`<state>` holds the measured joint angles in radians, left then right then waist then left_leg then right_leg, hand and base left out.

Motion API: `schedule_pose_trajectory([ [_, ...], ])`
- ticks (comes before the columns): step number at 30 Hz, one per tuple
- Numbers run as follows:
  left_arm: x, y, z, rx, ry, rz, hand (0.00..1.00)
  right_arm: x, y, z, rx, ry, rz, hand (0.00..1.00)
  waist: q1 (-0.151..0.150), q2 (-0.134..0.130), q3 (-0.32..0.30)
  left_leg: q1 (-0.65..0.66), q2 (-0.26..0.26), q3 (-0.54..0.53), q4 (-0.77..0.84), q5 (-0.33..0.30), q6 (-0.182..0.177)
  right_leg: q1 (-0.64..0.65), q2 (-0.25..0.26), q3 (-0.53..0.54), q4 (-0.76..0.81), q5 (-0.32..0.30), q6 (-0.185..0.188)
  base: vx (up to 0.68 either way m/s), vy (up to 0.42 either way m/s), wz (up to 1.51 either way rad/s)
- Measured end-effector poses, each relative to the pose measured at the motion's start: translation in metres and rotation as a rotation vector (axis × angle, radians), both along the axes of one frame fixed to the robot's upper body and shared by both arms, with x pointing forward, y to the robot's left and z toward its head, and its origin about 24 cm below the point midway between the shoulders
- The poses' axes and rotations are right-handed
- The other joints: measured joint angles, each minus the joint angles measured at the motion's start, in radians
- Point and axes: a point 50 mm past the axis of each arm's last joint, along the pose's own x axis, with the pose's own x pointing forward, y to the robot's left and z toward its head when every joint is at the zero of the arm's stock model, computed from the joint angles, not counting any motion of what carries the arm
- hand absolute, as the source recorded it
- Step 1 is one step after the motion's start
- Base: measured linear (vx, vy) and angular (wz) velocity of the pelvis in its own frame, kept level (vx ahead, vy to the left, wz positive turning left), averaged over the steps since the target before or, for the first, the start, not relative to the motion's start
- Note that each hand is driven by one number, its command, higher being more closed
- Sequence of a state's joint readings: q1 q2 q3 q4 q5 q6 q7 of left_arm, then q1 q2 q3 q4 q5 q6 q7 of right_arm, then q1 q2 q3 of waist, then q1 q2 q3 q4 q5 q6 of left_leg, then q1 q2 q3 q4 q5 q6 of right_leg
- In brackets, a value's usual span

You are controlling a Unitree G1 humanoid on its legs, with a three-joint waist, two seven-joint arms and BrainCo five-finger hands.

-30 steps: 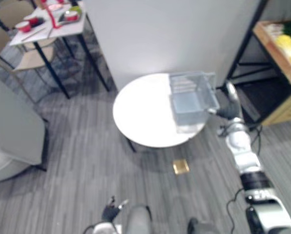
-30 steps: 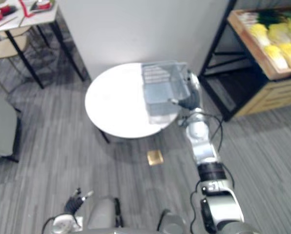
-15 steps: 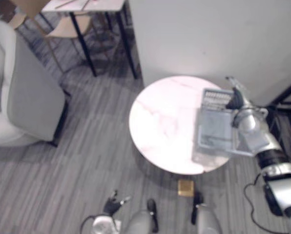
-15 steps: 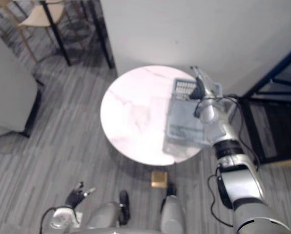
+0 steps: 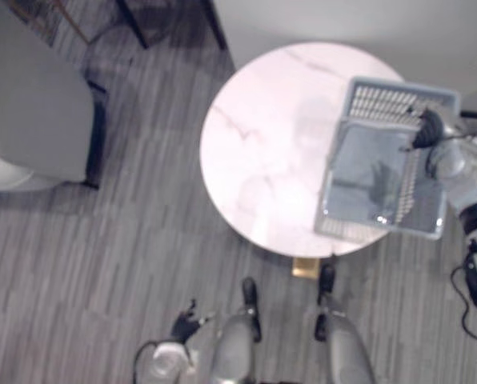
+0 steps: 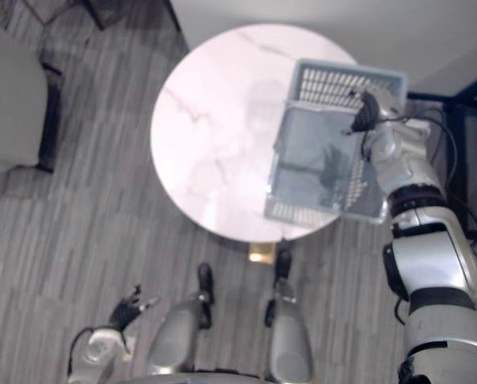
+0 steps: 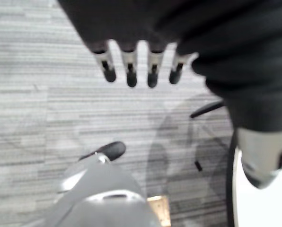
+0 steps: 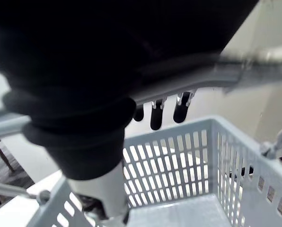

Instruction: Pick vegetable in the basket

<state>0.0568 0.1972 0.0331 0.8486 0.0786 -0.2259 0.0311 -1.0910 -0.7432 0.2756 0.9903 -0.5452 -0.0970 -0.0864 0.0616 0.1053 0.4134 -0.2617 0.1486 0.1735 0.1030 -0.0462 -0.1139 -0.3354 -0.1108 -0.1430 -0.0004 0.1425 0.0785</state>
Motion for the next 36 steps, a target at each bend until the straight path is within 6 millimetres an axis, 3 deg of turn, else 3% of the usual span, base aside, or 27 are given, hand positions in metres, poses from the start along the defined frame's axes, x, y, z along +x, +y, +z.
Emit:
schedule_pose_trajectory([
  [4, 0.009, -0.008, 0.002, -0.041, -0.028, 0.014, 0.00, 0.000, 0.000, 0.012, -0.009, -0.026, 0.001, 1.00, 0.007, 0.011, 0.013, -0.011, -0.017, -0.014, 0.001, 0.007, 0.002, -0.027, -0.007, 0.025, 0.014, 0.003, 0.001, -0.06, 0.005, -0.10],
  [5, 0.013, -0.014, 0.004, -0.057, -0.050, 0.015, 0.00, 0.000, 0.005, 0.020, -0.017, -0.055, 0.019, 1.00, 0.012, 0.007, 0.015, -0.039, -0.023, -0.089, 0.047, -0.016, -0.007, -0.059, -0.003, 0.048, 0.040, 0.001, 0.000, -0.06, -0.050, -0.58],
  [6, 0.015, -0.022, 0.005, -0.080, -0.062, 0.016, 0.00, -0.001, 0.011, 0.027, -0.022, -0.093, 0.040, 1.00, 0.035, -0.003, 0.021, -0.071, -0.026, -0.191, 0.118, -0.058, -0.022, -0.097, 0.010, 0.090, 0.075, -0.007, -0.005, -0.09, -0.062, -1.03],
  [8, 0.015, -0.034, 0.003, -0.133, -0.068, 0.042, 0.00, 0.001, 0.032, 0.022, 0.035, -0.141, 0.104, 1.00, 0.055, -0.003, 0.023, -0.079, -0.016, -0.277, 0.197, -0.158, -0.045, -0.130, 0.051, 0.149, 0.129, -0.028, -0.004, -0.08, -0.021, -1.06],
  [10, 0.020, -0.032, 0.006, -0.122, -0.080, 0.035, 0.00, -0.005, 0.049, -0.006, 0.134, -0.157, 0.175, 1.00, 0.042, -0.021, 0.033, -0.044, 0.000, -0.236, 0.237, -0.194, -0.047, -0.109, 0.074, 0.189, 0.141, -0.025, -0.003, -0.03, 0.041, -0.75],
  [11, 0.018, -0.031, 0.005, -0.121, -0.077, 0.033, 0.00, -0.014, 0.060, -0.034, 0.197, -0.138, 0.213, 1.00, 0.034, -0.040, 0.028, -0.003, 0.013, -0.195, 0.249, -0.217, -0.046, -0.083, 0.091, 0.227, 0.137, -0.022, 0.001, 0.02, 0.066, -0.89],
  [13, 0.015, -0.024, 0.005, -0.101, -0.059, 0.021, 0.00, -0.038, 0.070, -0.083, 0.347, -0.094, 0.250, 1.00, -0.007, -0.079, 0.024, 0.070, 0.025, -0.109, 0.256, -0.249, -0.038, -0.041, 0.115, 0.292, 0.109, -0.016, 0.009, 0.04, 0.081, -1.16],
  [14, 0.015, -0.022, 0.005, -0.096, -0.056, 0.019, 0.00, -0.048, 0.072, -0.097, 0.407, -0.084, 0.248, 1.00, -0.026, -0.093, 0.020, 0.082, 0.026, -0.082, 0.261, -0.256, -0.034, -0.036, 0.116, 0.299, 0.095, -0.023, -0.007, 0.01, 0.060, -1.29],
  [15, 0.016, -0.019, 0.005, -0.068, -0.043, -0.008, 0.00, -0.065, 0.073, -0.124, 0.526, -0.060, 0.221, 1.00, -0.049, -0.116, 0.015, 0.115, 0.034, -0.015, 0.246, -0.259, -0.024, -0.036, 0.097, 0.220, 0.075, -0.050, -0.098, 0.02, 0.069, -1.43],
  [16, 0.018, -0.018, 0.005, -0.061, -0.032, -0.013, 0.00, -0.076, 0.072, -0.144, 0.599, -0.028, 0.185, 1.00, -0.059, -0.115, 0.015, 0.154, 0.059, 0.048, 0.223, -0.253, -0.014, -0.030, 0.081, 0.100, 0.083, -0.109, -0.188, 0.05, 0.049, -2.22],
  [17, 0.015, -0.017, 0.003, -0.050, -0.015, -0.021, 0.00, -0.089, 0.074, -0.170, 0.671, 0.028, 0.139, 1.00, -0.057, -0.125, 0.009, 0.222, 0.091, 0.156, 0.213, -0.252, -0.013, -0.066, 0.036, -0.067, 0.271, -0.135, -0.188, 0.09, 0.028, -2.06],
  [18, 0.012, -0.013, 0.002, -0.042, -0.003, -0.017, 0.00, -0.096, 0.074, -0.182, 0.701, 0.054, 0.114, 1.00, -0.063, -0.143, -0.002, 0.256, 0.084, 0.203, 0.216, -0.253, -0.014, -0.065, -0.002, -0.140, 0.367, -0.153, -0.219, 0.14, -0.012, -2.42],
  [19, 0.003, -0.003, 0.001, -0.012, 0.022, -0.010, 0.00, -0.109, 0.076, -0.200, 0.728, 0.106, 0.086, 1.00, -0.069, -0.178, -0.036, 0.310, 0.058, 0.287, 0.249, -0.265, -0.017, -0.031, -0.038, -0.287, 0.419, -0.204, -0.286, 0.11, 0.006, -2.66],
  [20, -0.002, 0.009, 0.001, 0.001, 0.031, 0.036, 0.00, -0.111, 0.083, -0.206, 0.732, 0.138, 0.098, 1.00, -0.054, -0.180, -0.053, 0.304, 0.078, 0.322, 0.307, -0.286, 0.029, -0.005, 0.020, -0.274, 0.315, -0.147, -0.348, 0.03, 0.005, -2.89],
  [21, -0.005, 0.016, 0.001, 0.013, 0.038, 0.053, 0.00, -0.112, 0.085, -0.211, 0.747, 0.156, 0.095, 1.00, -0.046, -0.185, -0.080, 0.300, 0.061, 0.329, 0.245, -0.308, 0.051, 0.008, 0.056, -0.229, 0.223, -0.128, -0.348, -0.09, -0.012, -3.11],
  [22, -0.004, 0.019, 0.003, 0.017, 0.027, 0.063, 0.00, -0.113, 0.076, -0.211, 0.741, 0.149, 0.066, 1.00, -0.036, -0.180, -0.101, 0.339, 0.070, 0.439, 0.131, -0.265, 0.012, -0.015, 0.011, -0.386, 0.299, -0.235, -0.330, -0.07, -0.018, -2.60],
  [23, -0.004, 0.022, 0.003, 0.021, 0.031, 0.074, 0.00, -0.118, 0.068, -0.216, 0.745, 0.156, 0.033, 1.00, -0.047, -0.183, -0.118, 0.358, 0.058, 0.515, 0.127, -0.264, 0.011, -0.009, -0.092, -0.493, 0.401, -0.275, -0.248, 0.01, -0.040, -2.22],
  [24, -0.007, 0.021, 0.001, 0.018, 0.042, 0.074, 0.00, -0.122, 0.064, -0.219, 0.746, 0.163, 0.015, 1.00, -0.058, -0.178, -0.133, 0.363, 0.058, 0.544, 0.131, -0.265, 0.010, -0.003, -0.125, -0.525, 0.422, -0.294, -0.198, 0.15, -0.077, -1.82],
  [25, -0.011, 0.021, -0.002, 0.015, 0.058, 0.079, 0.00, -0.127, 0.064, -0.226, 0.754, 0.185, 0.003, 1.00, -0.059, -0.173, -0.162, 0.382, 0.067, 0.611, 0.141, -0.265, 0.009, 0.024, -0.135, -0.539, 0.395, -0.260, -0.105, 0.21, -0.197, -1.98],
  [27, -0.024, 0.019, -0.011, -0.001, 0.115, 0.096, 0.00, -0.134, 0.069, -0.238, 0.777, 0.232, 0.001, 1.00, -0.049, -0.142, -0.179, 0.409, 0.150, 0.663, 0.319, -0.244, -0.002, 0.060, -0.012, -0.426, 0.292, -0.228, -0.105, 0.30, -0.262, -2.27],
  [28, -0.030, 0.017, -0.014, -0.011, 0.129, 0.109, 0.00, -0.139, 0.069, -0.247, 0.785, 0.268, -0.015, 1.00, -0.037, -0.136, -0.182, 0.411, 0.192, 0.618, 0.463, -0.197, 0.074, 0.098, 0.026, -0.358, 0.271, -0.228, -0.106, 0.35, -0.192, -2.09],
  [29, -0.039, 0.011, -0.018, -0.030, 0.147, 0.119, 0.00, -0.144, 0.069, -0.256, 0.786, 0.308, -0.027, 1.00, -0.012, -0.130, -0.188, 0.373, 0.190, 0.486, 0.592, -0.162, 0.170, 0.133, 0.045, -0.288, 0.258, -0.231, -0.109, 0.36, -0.083, -2.48],
  [30, -0.047, 0.002, -0.021, -0.049, 0.160, 0.111, 0.00, -0.148, 0.065, -0.265, 0.801, 0.342, -0.049, 1.00, 0.003, -0.126, -0.190, 0.293, 0.123, 0.266, 0.715, -0.206, 0.127, 0.160, 0.060, -0.199, 0.258, -0.242, -0.116, 0.35, -0.017, -2.15],
  [32, -0.048, 0.001, -0.021, -0.050, 0.155, 0.110, 0.00, -0.159, 0.051, -0.281, 0.828, 0.396, -0.127, 1.00, 0.003, -0.108, -0.193, 0.153, 0.086, 0.104, 0.782, -0.235, 0.068, 0.211, 0.074, -0.127, 0.229, -0.272, -0.112, 0.32, 0.097, -1.46],
  [34, -0.048, 0.003, -0.021, -0.038, 0.151, 0.117, 0.00, -0.176, 0.038, -0.300, 0.874, 0.445, -0.232, 1.00, 0.008, -0.106, -0.190, 0.037, 0.091, 0.092, 0.757, -0.247, 0.057, 0.270, 0.068, -0.084, 0.204, -0.292, -0.090, 0.32, 0.144, -0.76],
  [35, -0.048, 0.002, -0.021, -0.034, 0.151, 0.123, 0.00, -0.186, 0.031, -0.310, 0.895, 0.471, -0.292, 1.00, 0.013, -0.109, -0.187, -0.024, 0.081, 0.114, 0.686, -0.247, 0.056, 0.302, 0.056, -0.060, 0.196, -0.310, -0.064, 0.34, 0.200, -0.72],
  [36, -0.049, -0.003, -0.022, -0.041, 0.154, 0.127, 0.00, -0.200, 0.020, -0.320, 0.928, 0.484, -0.372, 1.00, 0.026, -0.099, -0.197, -0.038, 0.068, 0.136, 0.510, -0.223, 0.049, 0.322, 0.054, -0.035, 0.199, -0.328, -0.036, 0.36, 0.224, -0.77],
])
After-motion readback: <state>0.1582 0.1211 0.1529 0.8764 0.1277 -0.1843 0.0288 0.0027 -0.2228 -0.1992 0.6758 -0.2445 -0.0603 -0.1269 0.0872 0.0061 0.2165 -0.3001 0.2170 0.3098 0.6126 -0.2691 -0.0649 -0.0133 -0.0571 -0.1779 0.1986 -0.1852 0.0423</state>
